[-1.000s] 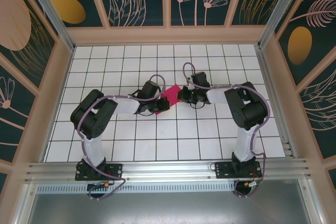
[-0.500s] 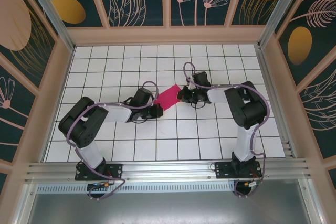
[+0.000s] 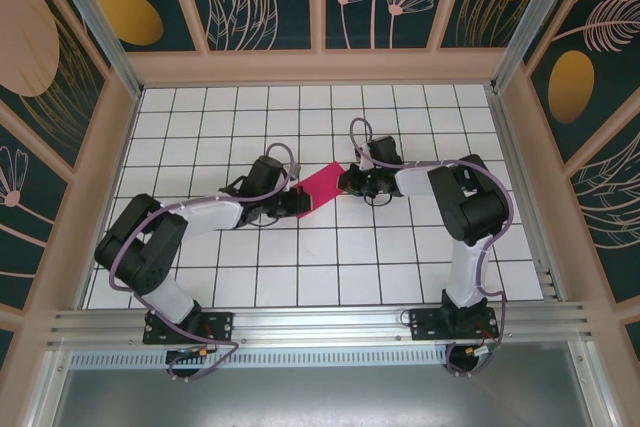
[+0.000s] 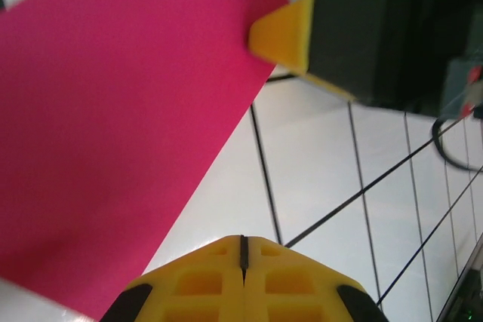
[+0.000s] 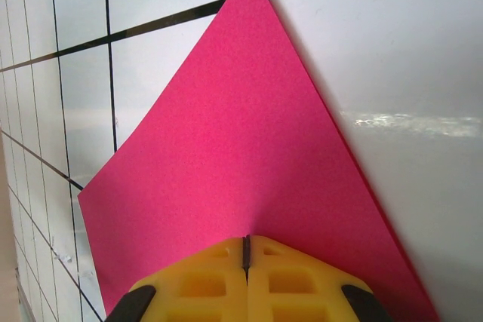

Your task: Fold a paper plane with a square sheet of paper (pick it up from the middle)

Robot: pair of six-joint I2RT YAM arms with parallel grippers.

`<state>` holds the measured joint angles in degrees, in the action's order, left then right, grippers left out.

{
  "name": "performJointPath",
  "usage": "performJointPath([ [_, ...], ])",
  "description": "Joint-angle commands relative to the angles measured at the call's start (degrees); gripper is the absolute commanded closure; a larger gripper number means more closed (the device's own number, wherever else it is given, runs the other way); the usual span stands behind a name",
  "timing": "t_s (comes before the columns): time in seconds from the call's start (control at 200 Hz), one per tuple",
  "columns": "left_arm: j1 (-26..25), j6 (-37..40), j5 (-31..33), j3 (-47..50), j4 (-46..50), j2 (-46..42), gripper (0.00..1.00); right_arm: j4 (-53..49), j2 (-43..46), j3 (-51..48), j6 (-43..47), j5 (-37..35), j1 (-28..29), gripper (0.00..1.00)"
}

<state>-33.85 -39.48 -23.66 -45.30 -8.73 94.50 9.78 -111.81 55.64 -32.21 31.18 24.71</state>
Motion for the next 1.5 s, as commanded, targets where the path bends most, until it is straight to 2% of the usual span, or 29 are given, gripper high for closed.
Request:
performJointPath([
  [0.0,0.21,0.26,2.80,-3.76,2.45,3.32,1.00,-6.95,-5.50,-2.05,1.66,-7.36,-0.89,1.00],
  [0.165,0.19,0.86,3.36,-5.32,2.93,9.53,1.00,-6.76,-5.57,-2.11,1.67,-7.18,-0.86,1.00],
  [0.365,0.24,1.68,2.40,-3.75,3.26,11.94,1.00,-6.73,-6.02,-2.11,1.62,-6.88,-0.93,1.00],
  [0.666,0.18,2.61,1.25,4.20,4.17,8.21,1.00,-7.26,-5.94,-2.36,1.89,-7.38,-1.38,1.00],
  [0.856,0.18,2.44,2.71,7.94,5.70,4.86,1.00,-7.17,-6.27,-2.47,1.97,-7.62,-1.58,1.00],
  [1.011,0.33,2.96,4.39,8.39,7.31,4.04,1.00,-7.07,-6.33,-2.44,1.97,-7.49,-1.58,1.00],
  [1.196,0.30,4.82,2.02,5.84,8.56,-1.33,1.00,-7.04,-5.54,-2.12,1.82,-7.01,-1.57,1.00],
  [1.356,0.32,3.48,1.07,2.83,5.10,-5.68,1.00,-7.15,-4.48,-0.39,1.54,-5.98,-1.37,1.00],
  [1.496,0.28,-1.53,2.13,2.33,-2.19,-2.96,1.00,-6.98,-3.32,1.32,1.31,-4.66,-0.88,1.00],
])
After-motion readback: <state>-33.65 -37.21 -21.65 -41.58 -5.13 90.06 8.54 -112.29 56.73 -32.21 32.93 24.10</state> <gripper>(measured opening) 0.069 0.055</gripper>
